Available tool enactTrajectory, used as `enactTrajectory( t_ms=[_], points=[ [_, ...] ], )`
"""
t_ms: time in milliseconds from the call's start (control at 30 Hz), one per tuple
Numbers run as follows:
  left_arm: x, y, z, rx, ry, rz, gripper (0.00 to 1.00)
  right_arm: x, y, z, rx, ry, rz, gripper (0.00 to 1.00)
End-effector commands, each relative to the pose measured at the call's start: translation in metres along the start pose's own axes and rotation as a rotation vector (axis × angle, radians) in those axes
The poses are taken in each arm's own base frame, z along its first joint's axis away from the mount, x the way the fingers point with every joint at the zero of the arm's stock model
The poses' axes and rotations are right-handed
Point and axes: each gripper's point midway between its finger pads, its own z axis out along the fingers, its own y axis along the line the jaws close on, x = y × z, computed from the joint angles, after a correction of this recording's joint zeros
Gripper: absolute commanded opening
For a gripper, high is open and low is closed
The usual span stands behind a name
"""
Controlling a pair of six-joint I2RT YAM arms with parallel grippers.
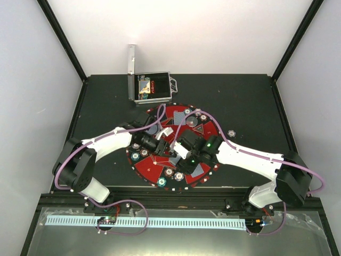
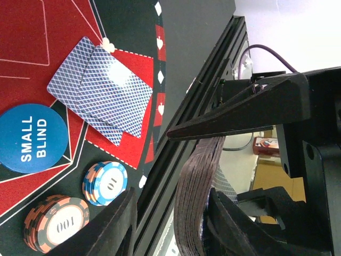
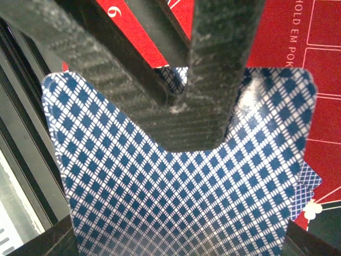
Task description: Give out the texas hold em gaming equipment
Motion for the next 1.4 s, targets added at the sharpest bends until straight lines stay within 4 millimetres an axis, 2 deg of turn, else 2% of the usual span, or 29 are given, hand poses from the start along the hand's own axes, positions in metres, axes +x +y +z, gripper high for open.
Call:
enactTrajectory(
  t_ms=[0,500,667,767,1133,1367],
  points=[
    [0.0,0.001,-0.004,-0.043,0.008,0.016,0.36,0.001,-0.001,0.001,0.009,-0.005,-0.01,0.62],
    [0.001,0.0,-0.011,-0.056,0.001,0.017,0.22,0.005,-0.002,0.003,0.016,0.01,-0.005,0.62],
    [0.002,-0.003,-0.015,-0.052,-0.003,0.021,0.06,0.006,-0.003,0.004,0.018,0.01,-0.002,0.62],
    [0.003,-0.005,-0.016,-0.046,-0.004,0.021,0.02,0.006,-0.003,0.004,0.018,0.012,0.0,0.62],
    [-0.002,0.007,-0.039,-0.121,-0.065,0.019,0.02,0.01,-0.009,0.002,0.053,0.011,0.025,0.61],
    [-0.008,0.029,-0.062,-0.216,-0.128,0.001,0.02,0.008,-0.022,-0.002,0.134,-0.008,0.075,0.61]
  ],
)
